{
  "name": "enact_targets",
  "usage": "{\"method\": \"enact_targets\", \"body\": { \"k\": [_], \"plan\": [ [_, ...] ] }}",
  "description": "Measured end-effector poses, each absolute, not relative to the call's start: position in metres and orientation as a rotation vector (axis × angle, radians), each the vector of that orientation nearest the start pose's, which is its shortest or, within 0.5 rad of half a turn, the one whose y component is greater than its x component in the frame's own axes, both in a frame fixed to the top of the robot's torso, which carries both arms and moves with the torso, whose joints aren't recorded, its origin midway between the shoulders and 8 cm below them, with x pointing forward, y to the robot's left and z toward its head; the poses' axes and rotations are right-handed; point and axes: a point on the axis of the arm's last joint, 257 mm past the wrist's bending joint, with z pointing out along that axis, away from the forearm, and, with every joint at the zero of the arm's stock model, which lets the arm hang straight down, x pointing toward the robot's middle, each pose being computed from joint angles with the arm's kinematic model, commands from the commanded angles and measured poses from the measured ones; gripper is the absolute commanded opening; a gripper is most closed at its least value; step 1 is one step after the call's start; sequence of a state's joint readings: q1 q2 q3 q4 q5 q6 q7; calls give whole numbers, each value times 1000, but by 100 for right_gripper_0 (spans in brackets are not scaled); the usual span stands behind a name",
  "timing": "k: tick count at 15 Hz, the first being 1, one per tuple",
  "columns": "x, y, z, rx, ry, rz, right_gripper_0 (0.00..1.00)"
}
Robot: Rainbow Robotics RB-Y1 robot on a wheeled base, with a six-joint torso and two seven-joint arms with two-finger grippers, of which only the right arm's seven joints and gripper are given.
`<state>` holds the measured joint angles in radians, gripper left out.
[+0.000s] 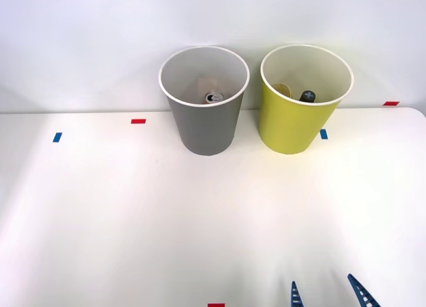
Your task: Put cans in the gray bin, plastic bottles in the light green bin
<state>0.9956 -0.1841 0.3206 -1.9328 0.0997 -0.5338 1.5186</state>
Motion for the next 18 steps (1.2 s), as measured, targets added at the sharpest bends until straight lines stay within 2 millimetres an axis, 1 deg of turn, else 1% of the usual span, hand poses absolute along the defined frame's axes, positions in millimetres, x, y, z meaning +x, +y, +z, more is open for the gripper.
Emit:
{"method": "enact_targets", "body": {
  "k": [18],
  "plan": [
    [235, -194, -294, -94, 1650, 54, 100]
  ]
}}
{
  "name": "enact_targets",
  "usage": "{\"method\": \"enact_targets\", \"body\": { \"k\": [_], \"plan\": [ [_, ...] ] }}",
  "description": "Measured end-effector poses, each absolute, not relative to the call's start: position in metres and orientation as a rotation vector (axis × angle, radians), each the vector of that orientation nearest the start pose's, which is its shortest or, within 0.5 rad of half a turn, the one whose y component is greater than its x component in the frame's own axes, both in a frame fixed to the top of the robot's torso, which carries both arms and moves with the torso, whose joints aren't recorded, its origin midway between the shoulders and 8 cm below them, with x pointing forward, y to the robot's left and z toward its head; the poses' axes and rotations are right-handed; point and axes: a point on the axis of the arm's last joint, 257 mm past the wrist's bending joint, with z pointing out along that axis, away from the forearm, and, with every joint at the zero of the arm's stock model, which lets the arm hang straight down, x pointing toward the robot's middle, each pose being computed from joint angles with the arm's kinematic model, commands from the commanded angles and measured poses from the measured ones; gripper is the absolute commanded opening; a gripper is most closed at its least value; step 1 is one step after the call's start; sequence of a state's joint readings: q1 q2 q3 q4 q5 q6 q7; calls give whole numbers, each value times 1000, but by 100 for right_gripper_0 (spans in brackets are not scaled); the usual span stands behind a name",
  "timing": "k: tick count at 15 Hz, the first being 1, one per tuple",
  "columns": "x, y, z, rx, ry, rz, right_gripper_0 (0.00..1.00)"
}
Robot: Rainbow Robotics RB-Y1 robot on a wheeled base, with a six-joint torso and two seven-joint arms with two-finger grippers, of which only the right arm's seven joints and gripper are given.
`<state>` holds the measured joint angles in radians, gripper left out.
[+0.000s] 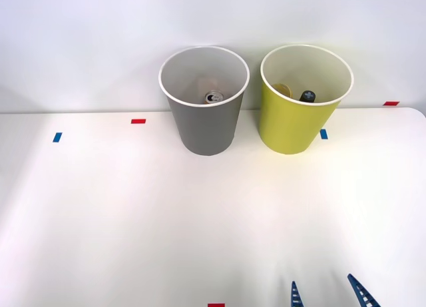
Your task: Put cans in the gray bin, plastic bottles in the light green bin
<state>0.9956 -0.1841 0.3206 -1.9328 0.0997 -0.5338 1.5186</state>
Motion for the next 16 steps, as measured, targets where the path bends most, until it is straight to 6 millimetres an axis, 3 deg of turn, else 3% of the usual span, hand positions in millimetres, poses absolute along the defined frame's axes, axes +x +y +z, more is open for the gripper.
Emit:
{"method": "enact_targets", "body": {
  "k": [16],
  "plan": [
    [235, -194, -294, -94, 1650, 54, 100]
  ]
}}
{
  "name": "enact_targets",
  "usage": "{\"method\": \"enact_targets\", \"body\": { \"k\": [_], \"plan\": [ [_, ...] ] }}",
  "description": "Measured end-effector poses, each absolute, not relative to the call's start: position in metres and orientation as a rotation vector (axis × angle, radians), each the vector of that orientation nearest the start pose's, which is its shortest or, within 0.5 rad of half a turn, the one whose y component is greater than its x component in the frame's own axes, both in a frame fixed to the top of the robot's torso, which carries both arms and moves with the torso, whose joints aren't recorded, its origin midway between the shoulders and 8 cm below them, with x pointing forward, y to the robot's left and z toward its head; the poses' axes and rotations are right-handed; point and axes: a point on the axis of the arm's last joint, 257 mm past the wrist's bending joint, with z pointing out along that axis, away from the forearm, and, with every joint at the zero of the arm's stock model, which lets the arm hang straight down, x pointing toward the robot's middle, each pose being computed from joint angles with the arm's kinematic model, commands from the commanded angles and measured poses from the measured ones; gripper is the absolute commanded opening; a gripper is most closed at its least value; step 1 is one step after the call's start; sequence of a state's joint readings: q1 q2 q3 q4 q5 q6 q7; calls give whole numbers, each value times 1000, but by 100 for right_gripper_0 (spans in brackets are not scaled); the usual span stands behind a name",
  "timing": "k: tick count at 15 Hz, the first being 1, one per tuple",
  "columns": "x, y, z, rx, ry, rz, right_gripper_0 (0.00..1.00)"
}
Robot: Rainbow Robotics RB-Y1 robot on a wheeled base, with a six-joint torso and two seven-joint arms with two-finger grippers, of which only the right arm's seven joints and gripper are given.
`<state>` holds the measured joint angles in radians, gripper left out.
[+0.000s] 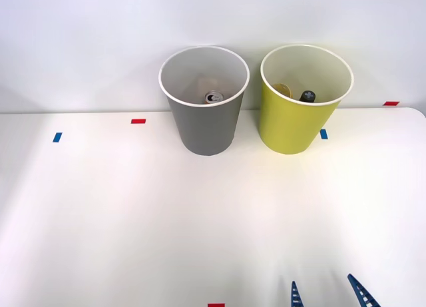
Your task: Put cans in the gray bin, plastic bottles in the light green bin
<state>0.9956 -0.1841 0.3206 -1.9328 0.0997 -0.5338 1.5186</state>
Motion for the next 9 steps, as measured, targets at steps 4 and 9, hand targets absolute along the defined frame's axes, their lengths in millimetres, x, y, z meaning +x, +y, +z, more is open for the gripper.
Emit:
{"method": "enact_targets", "body": {
  "k": [4, 9],
  "plan": [
    [235, -194, -294, -94, 1650, 54, 100],
    [235, -194, -294, -94, 1650, 54, 100]
  ]
}}
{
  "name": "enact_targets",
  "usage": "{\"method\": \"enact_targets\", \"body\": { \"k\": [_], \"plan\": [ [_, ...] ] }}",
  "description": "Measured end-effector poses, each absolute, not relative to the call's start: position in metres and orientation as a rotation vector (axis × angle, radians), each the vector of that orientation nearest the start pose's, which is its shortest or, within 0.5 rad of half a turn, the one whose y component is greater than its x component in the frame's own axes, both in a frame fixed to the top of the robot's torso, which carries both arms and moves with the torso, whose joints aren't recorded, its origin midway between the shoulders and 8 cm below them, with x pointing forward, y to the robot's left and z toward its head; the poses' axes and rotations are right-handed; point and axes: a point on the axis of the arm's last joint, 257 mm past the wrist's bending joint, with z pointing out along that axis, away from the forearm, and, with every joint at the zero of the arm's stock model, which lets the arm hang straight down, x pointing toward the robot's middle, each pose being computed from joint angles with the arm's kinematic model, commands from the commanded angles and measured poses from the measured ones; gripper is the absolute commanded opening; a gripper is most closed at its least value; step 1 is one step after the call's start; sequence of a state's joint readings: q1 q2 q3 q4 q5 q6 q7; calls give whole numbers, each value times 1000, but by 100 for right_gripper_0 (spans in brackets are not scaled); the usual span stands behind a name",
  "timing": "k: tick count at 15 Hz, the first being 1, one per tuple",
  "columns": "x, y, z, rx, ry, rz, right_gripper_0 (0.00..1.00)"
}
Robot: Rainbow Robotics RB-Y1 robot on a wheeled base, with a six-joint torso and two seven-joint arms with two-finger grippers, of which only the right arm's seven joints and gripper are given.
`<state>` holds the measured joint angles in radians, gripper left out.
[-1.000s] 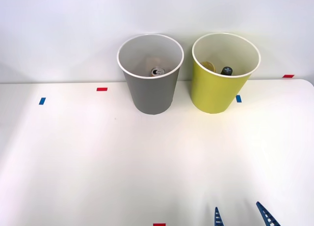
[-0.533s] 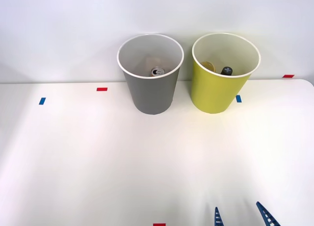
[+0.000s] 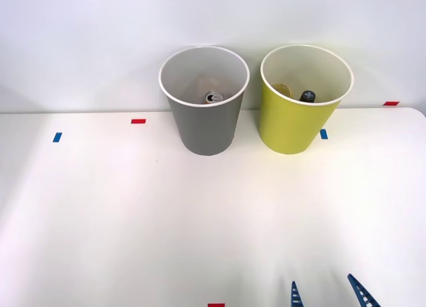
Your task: Put cans in the gray bin, plastic bottles in the light green bin
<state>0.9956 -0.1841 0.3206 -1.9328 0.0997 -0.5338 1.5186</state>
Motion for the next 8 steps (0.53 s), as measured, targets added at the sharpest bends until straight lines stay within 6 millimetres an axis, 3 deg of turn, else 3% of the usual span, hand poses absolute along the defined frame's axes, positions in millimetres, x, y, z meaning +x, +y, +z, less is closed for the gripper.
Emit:
{"method": "enact_targets", "body": {
  "k": [8],
  "plan": [
    [235, -194, -294, -94, 1650, 54, 100]
  ]
}}
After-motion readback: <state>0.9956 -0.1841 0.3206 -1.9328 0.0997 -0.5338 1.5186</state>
